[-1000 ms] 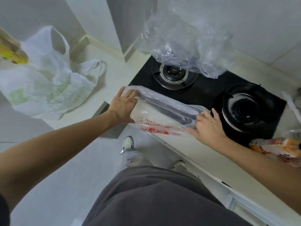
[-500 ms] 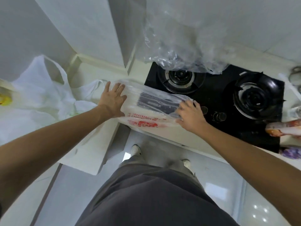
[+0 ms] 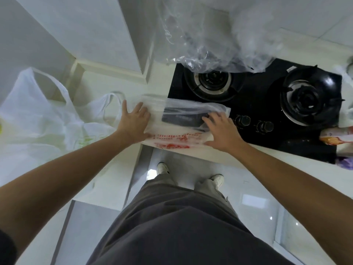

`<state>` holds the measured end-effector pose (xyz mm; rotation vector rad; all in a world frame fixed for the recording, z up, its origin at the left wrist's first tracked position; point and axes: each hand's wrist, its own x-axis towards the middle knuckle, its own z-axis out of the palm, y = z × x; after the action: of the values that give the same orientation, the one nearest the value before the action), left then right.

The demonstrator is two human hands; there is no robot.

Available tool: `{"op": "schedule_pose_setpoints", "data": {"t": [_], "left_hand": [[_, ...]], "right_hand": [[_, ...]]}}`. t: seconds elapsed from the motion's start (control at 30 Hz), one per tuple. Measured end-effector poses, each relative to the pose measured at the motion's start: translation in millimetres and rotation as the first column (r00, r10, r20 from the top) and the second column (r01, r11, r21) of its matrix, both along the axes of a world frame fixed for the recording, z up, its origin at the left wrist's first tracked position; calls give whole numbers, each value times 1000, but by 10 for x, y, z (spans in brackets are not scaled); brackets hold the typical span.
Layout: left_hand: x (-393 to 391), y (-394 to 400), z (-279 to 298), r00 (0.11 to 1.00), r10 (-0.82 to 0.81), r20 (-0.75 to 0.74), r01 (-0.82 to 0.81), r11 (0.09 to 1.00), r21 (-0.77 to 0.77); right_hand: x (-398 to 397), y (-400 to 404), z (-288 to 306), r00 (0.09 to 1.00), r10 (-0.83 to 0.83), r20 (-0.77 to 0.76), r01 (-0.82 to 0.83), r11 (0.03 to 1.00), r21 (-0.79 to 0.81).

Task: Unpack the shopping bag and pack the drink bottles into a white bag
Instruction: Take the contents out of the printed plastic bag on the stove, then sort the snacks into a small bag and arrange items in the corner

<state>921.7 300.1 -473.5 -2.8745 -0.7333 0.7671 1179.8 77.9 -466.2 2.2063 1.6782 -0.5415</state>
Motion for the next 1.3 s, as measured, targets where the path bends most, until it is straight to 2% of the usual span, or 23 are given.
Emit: {"op": "schedule_pose_setpoints", "data": {"t": [0.27, 0.43, 0.67, 0.9, 1.3], "left_hand": [[13, 191, -78, 999, -29, -19, 29, 1000, 9], [79, 385, 14, 997, -70, -14, 71, 997, 21], [-9, 360, 272, 983, -112, 147, 104, 992, 68], [25, 136, 592, 938, -132, 320, 122, 991, 50], [861, -715, 1125, 830, -208, 518, 231, 973, 21]], "right_hand": [[-65, 115, -51, 997, -71, -39, 70, 997, -32], [-98, 197, -12, 993, -95, -73, 98, 994, 40], [-153, 176, 85, 999, -47, -27, 52, 973, 224], [-269, 131, 271, 999, -47, 0, 43, 907, 420], [-129, -631, 744, 948, -315, -39, 281, 779, 561]]}}
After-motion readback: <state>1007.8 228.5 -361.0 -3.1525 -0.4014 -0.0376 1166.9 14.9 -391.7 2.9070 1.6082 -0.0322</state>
